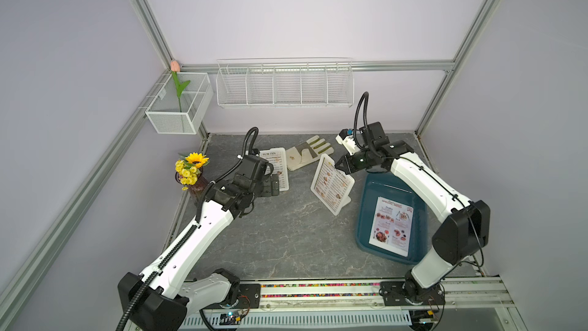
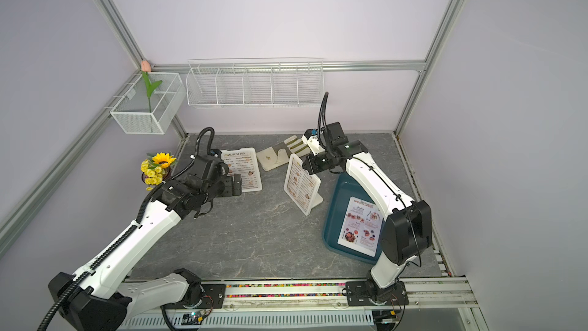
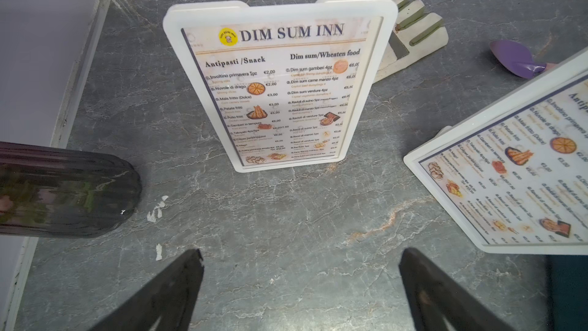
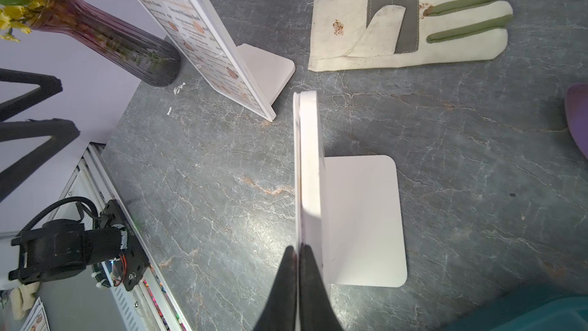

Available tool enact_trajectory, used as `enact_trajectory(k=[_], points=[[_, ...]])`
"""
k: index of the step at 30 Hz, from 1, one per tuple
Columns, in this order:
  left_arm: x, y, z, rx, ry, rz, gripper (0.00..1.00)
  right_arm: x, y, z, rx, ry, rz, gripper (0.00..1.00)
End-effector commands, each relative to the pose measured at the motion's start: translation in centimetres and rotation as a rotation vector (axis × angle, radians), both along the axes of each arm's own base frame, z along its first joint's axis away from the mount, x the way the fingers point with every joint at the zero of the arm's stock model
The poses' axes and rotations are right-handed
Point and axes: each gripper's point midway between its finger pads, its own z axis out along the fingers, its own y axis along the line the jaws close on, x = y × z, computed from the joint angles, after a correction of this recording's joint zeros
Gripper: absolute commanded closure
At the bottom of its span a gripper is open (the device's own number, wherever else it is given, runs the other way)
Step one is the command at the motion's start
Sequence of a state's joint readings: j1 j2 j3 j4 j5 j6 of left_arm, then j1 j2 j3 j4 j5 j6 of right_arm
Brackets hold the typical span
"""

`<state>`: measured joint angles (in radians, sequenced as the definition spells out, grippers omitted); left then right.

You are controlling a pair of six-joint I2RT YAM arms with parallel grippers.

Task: Replace the menus in the menu holders
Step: Take out the menu from the menu holder.

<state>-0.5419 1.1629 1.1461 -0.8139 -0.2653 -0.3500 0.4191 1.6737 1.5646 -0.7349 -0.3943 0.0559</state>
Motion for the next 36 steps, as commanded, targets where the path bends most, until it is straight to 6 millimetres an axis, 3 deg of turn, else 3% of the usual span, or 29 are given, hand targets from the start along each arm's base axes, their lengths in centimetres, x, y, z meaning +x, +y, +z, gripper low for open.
enact_trajectory(k=[1, 23, 31, 36], points=[[-0.6, 0.5, -0.1, 0.015, 0.001, 0.007, 0.01, -0.2, 0.3, 1.6, 0.063, -0.018, 0.006, 0.92], [-0.4, 0.3, 0.1, 0.011, -0.001, 0.006, 0.01, 0.0, -0.2, 2.2, 0.096, -0.015, -0.009, 0.88], [-0.4, 0.5, 0.1, 0.015, -0.001, 0.011, 0.01, -0.1, -0.4, 1.9, 0.087, -0.016, -0.004, 0.92], [-0.3, 0.5, 0.3, 0.014, -0.007, 0.012, 0.01, 0.2, -0.8, 3.1, 0.08, -0.06, -0.021, 0.93]])
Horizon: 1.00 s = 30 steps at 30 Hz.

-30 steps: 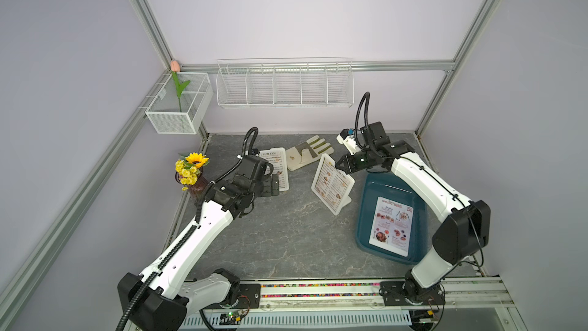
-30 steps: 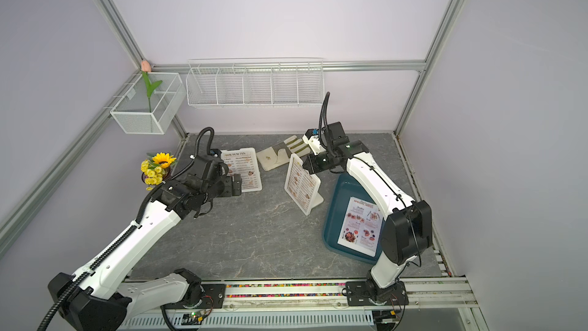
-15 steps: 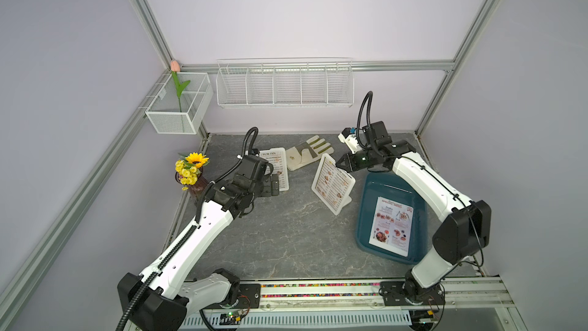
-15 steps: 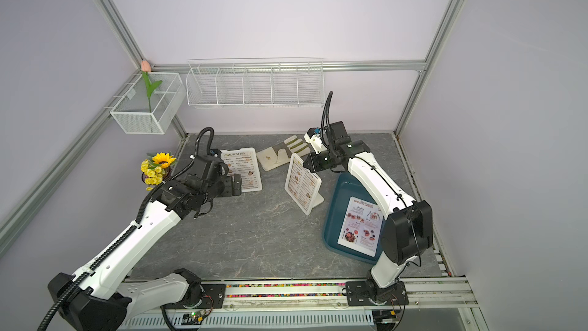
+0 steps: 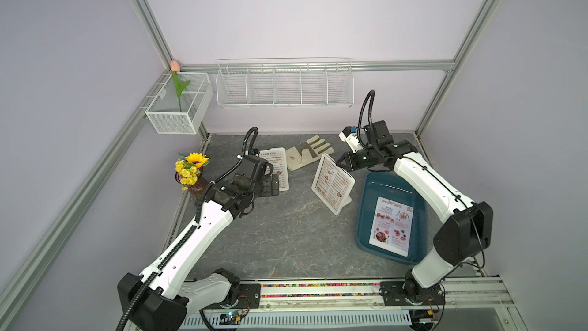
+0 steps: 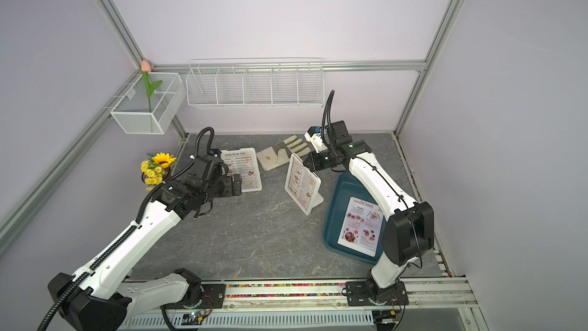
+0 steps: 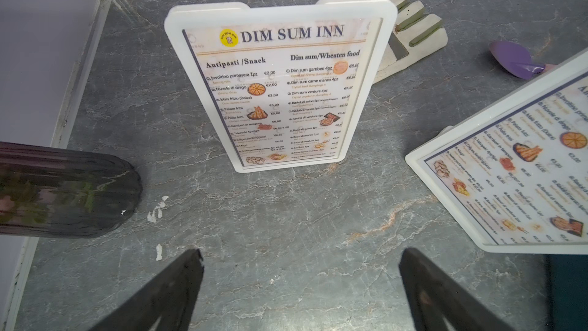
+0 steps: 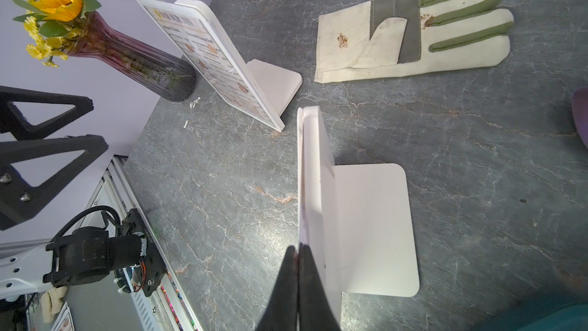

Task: Replace the menus in the menu holders
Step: Take out the menu from the menu holder.

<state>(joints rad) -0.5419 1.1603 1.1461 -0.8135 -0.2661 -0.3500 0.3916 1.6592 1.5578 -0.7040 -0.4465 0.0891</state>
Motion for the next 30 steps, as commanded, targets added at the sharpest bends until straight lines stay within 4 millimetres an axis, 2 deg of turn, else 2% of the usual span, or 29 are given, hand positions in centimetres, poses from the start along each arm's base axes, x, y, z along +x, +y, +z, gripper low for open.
enact_trajectory(k=[1, 9, 16, 21, 26, 30], points=[[-0.3, 0.4, 0.2, 0.014, -0.003, 0.011, 0.01, -0.1, -0.7, 2.3, 0.011, -0.073, -0.01, 0.93], [-0.3, 0.6, 0.5, 0.019, -0.016, 0.013, 0.01, 0.1, -1.7, 5.4, 0.031, -0.152, -0.034, 0.93], [-0.2, 0.7, 1.1, 0.016, -0.045, 0.016, 0.01, -0.5, -2.0, 9.8, 0.072, -0.247, -0.032, 0.93], [0.2, 0.6, 1.4, 0.025, -0.056, 0.013, 0.01, -1.8, -1.9, 13.6, 0.14, -0.322, -0.022, 0.93], [1.1, 0.5, 1.8, 0.033, -0.085, 0.023, 0.01, -4.2, -1.6, 17.7, 0.232, -0.404, 0.011, 0.93], [2.0, 0.2, 1.6, 0.041, -0.09, 0.029, 0.01, -6.0, -1.0, 20.1, 0.308, -0.436, 0.053, 0.93]])
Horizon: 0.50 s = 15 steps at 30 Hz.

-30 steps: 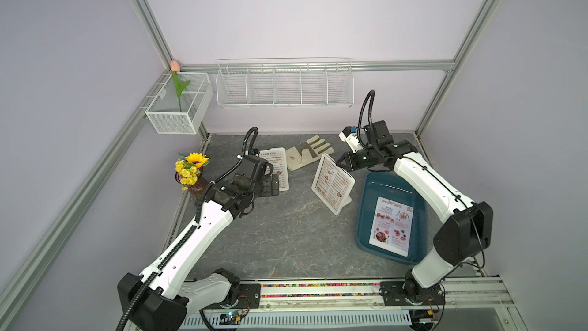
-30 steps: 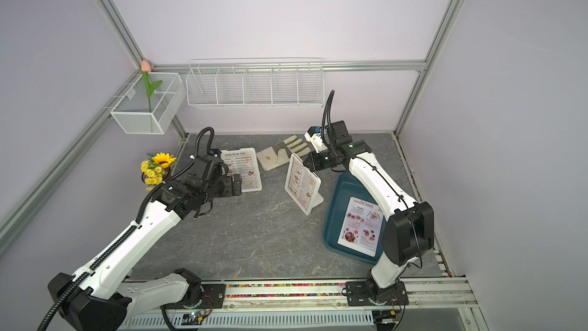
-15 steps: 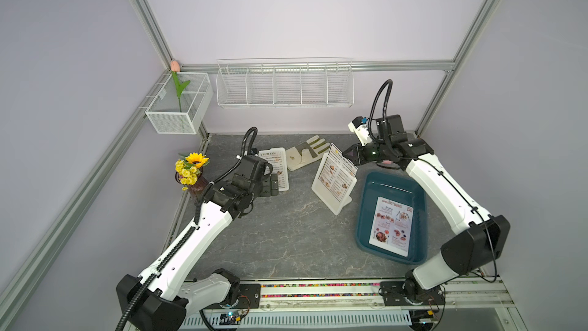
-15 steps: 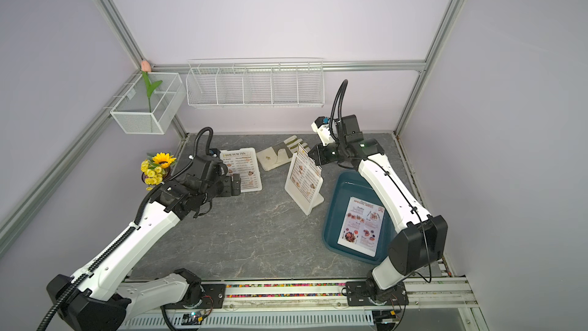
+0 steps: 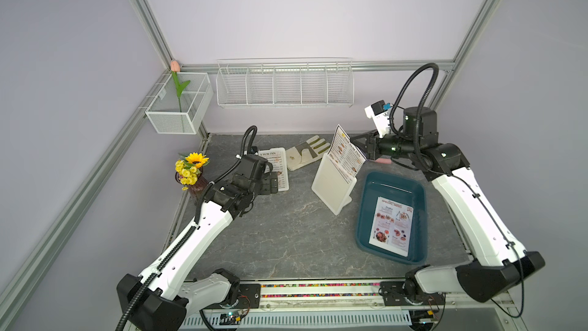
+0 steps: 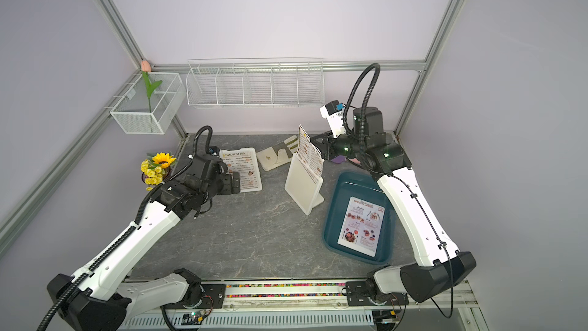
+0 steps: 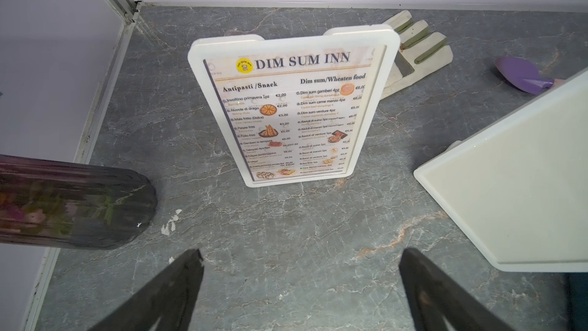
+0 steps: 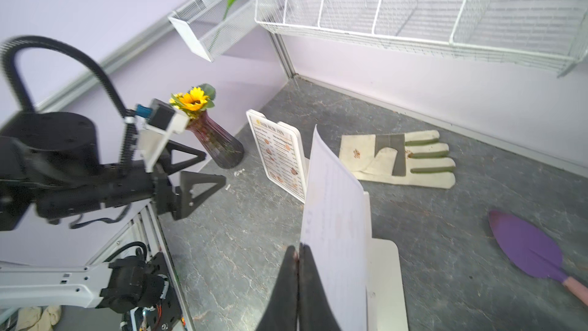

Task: Replace the menus in the menu holders
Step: Take out the menu from the menu holder.

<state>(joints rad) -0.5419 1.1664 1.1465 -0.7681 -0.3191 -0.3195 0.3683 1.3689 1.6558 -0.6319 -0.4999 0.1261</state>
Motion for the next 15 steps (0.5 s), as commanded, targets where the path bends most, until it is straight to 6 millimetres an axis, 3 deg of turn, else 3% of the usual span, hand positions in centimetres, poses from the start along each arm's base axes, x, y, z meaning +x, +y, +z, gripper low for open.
enact_trajectory(k=[1, 8, 15], points=[[1.3, -0.3, 0.8, 0.013, -0.036, 0.018, 0.01, -2.1, 1.2, 3.7, 0.098, -0.062, 0.082, 0.93], [3.3, 1.6, 1.6, 0.058, -0.078, 0.146, 0.01, -6.9, 5.2, 6.1, 0.206, -0.08, 0.274, 0.93], [4.5, 4.8, 2.9, 0.052, -0.091, 0.244, 0.01, -10.9, 8.3, 6.1, 0.251, -0.06, 0.421, 0.93]])
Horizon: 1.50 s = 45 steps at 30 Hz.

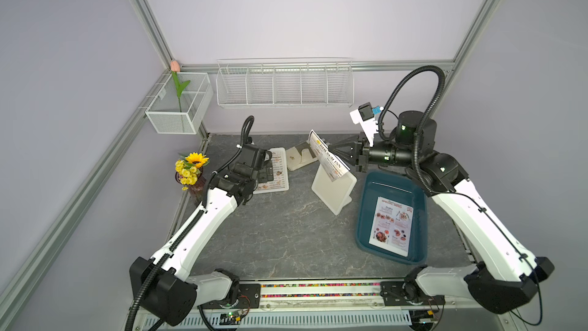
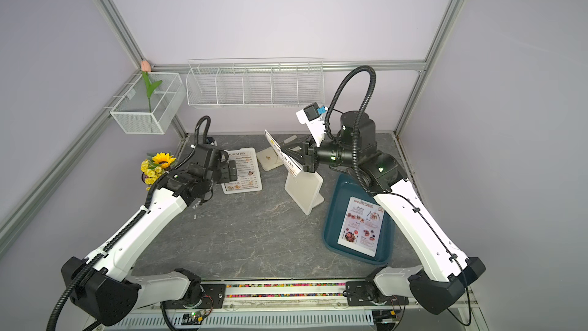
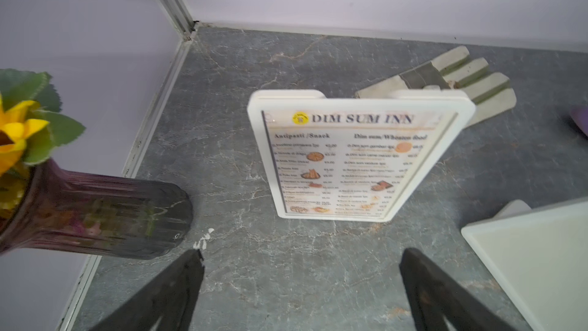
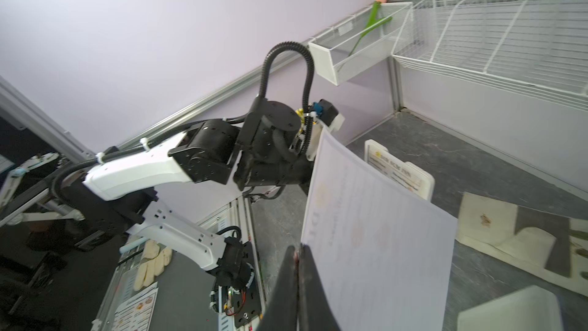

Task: Replace the menus in the menu holders
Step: Take out the menu from the menu holder, then place the menu at the center of the board, then move the menu holder to the center of the board.

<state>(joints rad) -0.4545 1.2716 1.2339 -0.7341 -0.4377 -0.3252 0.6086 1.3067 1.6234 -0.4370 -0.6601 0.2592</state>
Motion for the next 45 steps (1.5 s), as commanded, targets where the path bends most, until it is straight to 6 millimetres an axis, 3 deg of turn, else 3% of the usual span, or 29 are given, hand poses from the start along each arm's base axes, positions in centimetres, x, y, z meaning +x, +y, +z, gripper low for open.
enact_trajectory(k=[1, 4, 10, 14, 19, 21, 23, 25, 27, 31, 34, 37, 40, 45], points=[[0.4, 2.0, 1.8, 0.0, -0.041, 0.083, 0.01, -1.5, 0.8, 0.2, 0.048, 0.018, 0.069, 0.93], [0.0, 3.1, 2.7, 0.042, -0.054, 0.102, 0.01, -0.9, 1.7, -2.8, 0.02, 0.091, 0.089, 0.93], [-1.2, 4.3, 3.4, 0.089, -0.064, 0.124, 0.01, 2.9, 4.1, -13.6, -0.181, 0.258, 0.075, 0.93], [-1.7, 4.7, 3.7, 0.094, -0.071, 0.128, 0.01, 5.0, 6.8, -20.7, -0.306, 0.316, 0.145, 0.93], [-2.1, 4.9, 3.4, 0.101, -0.063, 0.128, 0.01, 6.5, 11.2, -29.3, -0.559, 0.223, 0.189, 0.93], [-2.3, 5.0, 3.3, 0.103, -0.054, 0.126, 0.01, 7.2, 12.8, -31.6, -0.626, 0.177, 0.189, 0.93], [-2.6, 5.0, 3.1, 0.101, -0.049, 0.12, 0.01, 8.3, 13.9, -33.2, -0.68, 0.129, 0.159, 0.85], [-2.9, 5.1, 2.9, 0.106, -0.044, 0.12, 0.01, 9.0, 14.3, -33.6, -0.712, 0.103, 0.128, 0.7], [-3.1, 5.2, 2.7, 0.109, -0.039, 0.112, 0.01, 9.4, 14.1, -32.3, -0.709, 0.084, 0.093, 0.55], [-3.5, 4.1, 1.5, 0.079, -0.006, 0.048, 0.01, 8.8, 12.1, -26.4, -0.644, 0.031, 0.004, 0.43], [-3.9, 2.6, 0.6, 0.031, 0.02, -0.011, 0.01, 7.3, 8.4, -22.5, -0.619, 0.073, -0.083, 0.35], [-4.2, 1.2, -0.2, 0.02, 0.019, -0.05, 0.01, 5.0, 4.6, -21.1, -0.585, 0.138, -0.139, 0.27], [-4.4, -0.9, -0.6, 0.021, 0.034, -0.112, 0.01, 3.5, -0.4, -21.4, -0.615, 0.227, -0.268, 0.23], [-4.9, -4.7, -1.8, -0.017, 0.07, -0.226, 0.01, 1.5, -8.5, -23.7, -0.631, 0.375, -0.468, 0.19]])
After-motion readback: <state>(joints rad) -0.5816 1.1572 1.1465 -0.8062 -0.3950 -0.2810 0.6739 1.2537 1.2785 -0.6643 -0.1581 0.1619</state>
